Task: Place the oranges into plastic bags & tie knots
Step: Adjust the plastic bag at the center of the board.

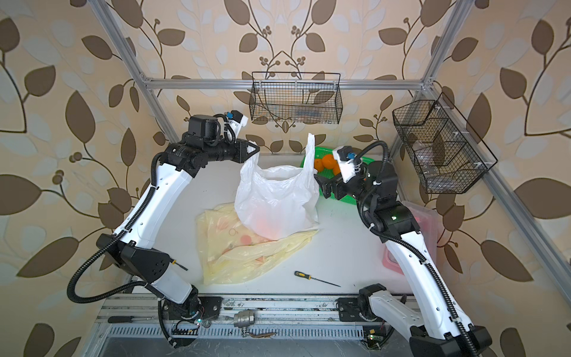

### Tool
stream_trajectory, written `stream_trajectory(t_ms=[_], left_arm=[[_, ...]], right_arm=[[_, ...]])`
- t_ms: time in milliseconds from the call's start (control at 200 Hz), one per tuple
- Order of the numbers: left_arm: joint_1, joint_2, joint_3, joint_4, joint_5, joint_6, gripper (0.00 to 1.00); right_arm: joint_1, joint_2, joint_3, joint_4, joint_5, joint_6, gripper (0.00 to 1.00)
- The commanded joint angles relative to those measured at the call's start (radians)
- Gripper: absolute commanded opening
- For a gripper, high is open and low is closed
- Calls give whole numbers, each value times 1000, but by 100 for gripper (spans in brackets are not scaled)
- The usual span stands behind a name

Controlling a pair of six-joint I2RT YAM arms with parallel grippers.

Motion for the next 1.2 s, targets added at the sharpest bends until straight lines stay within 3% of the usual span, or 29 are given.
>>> stream_trajectory(t_ms=[0, 75, 200, 360, 555, 765, 1195], left_arm=[[4, -20, 43, -4, 15, 25, 0], [4, -18, 45, -2, 24, 24, 0], [4, -14, 43, -15, 16, 25, 0], [4, -30, 12, 5, 21, 25, 0], [4, -34, 8, -4, 15, 30, 0], [5, -45, -3, -7, 7, 41, 0], [5, -65, -40, 7, 5, 56, 0]], right_arm=[[-123, 40, -69, 290, -475, 123, 100], [-165, 115, -69, 403, -608, 167, 100], [-169, 220, 36, 258, -653, 18, 100], [-169, 325, 68, 352, -731, -7, 100], [-162, 476, 195, 311, -767, -55, 100], [-130, 576, 259, 324, -823, -46, 100], [-100, 692, 277, 468, -891, 86, 89]])
